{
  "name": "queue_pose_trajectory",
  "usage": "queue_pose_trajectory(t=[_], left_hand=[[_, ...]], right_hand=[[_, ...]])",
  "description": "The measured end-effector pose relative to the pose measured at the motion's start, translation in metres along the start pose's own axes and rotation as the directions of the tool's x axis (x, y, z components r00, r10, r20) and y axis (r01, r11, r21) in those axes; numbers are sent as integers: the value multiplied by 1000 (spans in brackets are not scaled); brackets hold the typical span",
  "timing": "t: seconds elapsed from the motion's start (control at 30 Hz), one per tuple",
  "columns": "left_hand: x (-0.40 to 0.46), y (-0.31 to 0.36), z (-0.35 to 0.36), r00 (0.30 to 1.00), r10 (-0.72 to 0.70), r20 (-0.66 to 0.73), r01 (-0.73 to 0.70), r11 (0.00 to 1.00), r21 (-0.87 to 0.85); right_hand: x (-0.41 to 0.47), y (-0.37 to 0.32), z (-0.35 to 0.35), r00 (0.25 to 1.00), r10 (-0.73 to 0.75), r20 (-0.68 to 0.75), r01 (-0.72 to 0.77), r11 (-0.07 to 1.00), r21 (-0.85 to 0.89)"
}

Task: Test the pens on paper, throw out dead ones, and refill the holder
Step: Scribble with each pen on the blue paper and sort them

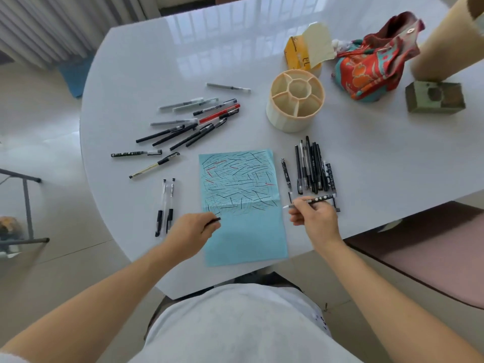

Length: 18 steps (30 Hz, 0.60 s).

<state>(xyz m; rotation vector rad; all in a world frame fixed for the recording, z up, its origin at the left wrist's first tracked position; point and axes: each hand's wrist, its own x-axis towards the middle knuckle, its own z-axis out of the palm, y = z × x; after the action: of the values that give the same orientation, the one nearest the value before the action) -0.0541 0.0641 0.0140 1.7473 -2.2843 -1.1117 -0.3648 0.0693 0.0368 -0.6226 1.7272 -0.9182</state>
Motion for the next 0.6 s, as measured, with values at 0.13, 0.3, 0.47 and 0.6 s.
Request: queue_pose_trajectory(t=[0.13,0.3,0.47,0.6], left_hand=[[-2,-4,10,984,116,-135,-103,989,102],[-12,-7,22,979,104,-175,-76,984,160],[-21,-15,25,990,72,-118,-56,990,131],[-20,-19,18,994,75,-83,-66,992,103]], right_hand=[[0,10,9,992,-62,110,64,998,-15],[-13,30,44,973,-158,171,178,978,-111],[-20,43,76,920,-271,284,337,917,-214],[-24,42,97,871,-368,325,460,843,-279]])
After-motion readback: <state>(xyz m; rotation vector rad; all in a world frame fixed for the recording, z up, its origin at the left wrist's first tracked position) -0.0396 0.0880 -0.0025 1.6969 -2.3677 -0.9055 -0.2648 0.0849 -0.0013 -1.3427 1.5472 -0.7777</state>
